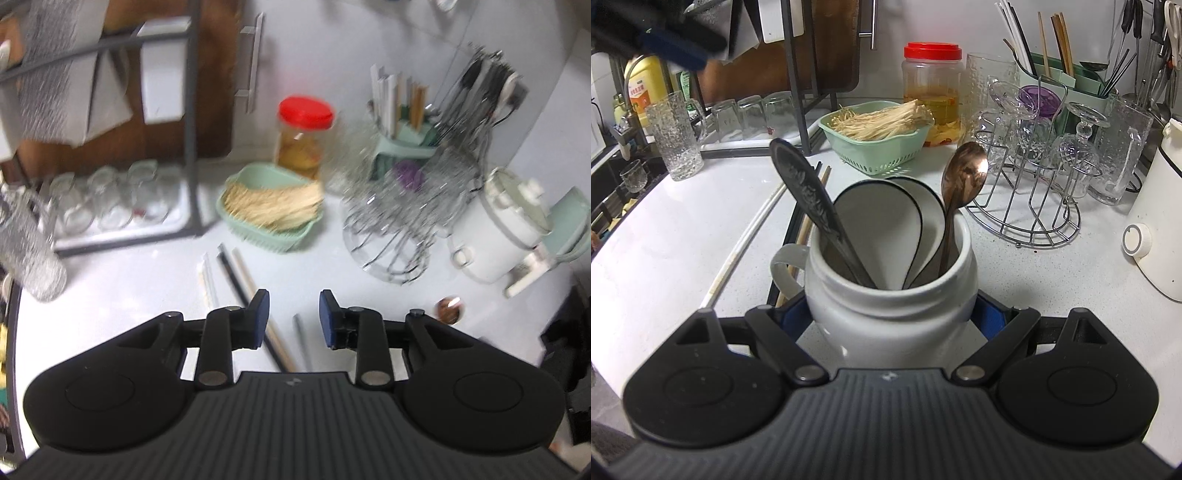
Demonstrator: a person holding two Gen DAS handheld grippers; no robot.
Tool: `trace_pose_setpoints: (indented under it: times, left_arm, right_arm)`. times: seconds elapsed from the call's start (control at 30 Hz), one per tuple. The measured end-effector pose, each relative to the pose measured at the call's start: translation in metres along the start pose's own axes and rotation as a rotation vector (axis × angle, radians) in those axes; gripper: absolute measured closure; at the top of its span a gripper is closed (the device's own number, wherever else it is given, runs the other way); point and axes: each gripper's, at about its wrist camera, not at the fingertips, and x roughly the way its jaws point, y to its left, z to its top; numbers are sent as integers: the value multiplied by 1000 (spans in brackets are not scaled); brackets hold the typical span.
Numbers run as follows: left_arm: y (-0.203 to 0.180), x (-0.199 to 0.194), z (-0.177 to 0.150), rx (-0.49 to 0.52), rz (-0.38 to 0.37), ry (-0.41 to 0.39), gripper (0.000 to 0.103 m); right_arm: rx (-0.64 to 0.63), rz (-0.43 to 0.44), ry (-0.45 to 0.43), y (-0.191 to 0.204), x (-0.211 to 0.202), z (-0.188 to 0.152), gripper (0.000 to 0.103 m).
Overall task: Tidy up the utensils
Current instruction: 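Move the left tool down to the chopsticks on the counter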
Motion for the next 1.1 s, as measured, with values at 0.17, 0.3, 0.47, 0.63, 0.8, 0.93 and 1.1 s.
trace_pose_setpoints:
  times: [0.17,0.3,0.47,0.63,0.8,0.93,1.1]
  left_arm:
    - [22,28,-32,-22,36,61,69]
    - [40,47,-59,-48,42,112,69]
    - [54,71,-85,-47,41,169,69]
    - [58,85,-99,-39,10,188,70]
    - [57,92,-106,3,42,185,76]
    - [59,93,-107,14,51,182,79]
    - [59,98,-113,15,44,199,79]
  right_arm:
    - [-15,-1,2,0,0,0,12]
    - [-16,2,-1,0,0,0,12]
    - [-16,4,1,0,0,0,12]
    - [-7,2,6,-1,0,1,12]
    - [-5,-3,10,0,0,1,12]
    - [-6,-5,13,0,0,1,12]
    - [-7,-6,14,0,0,1,12]
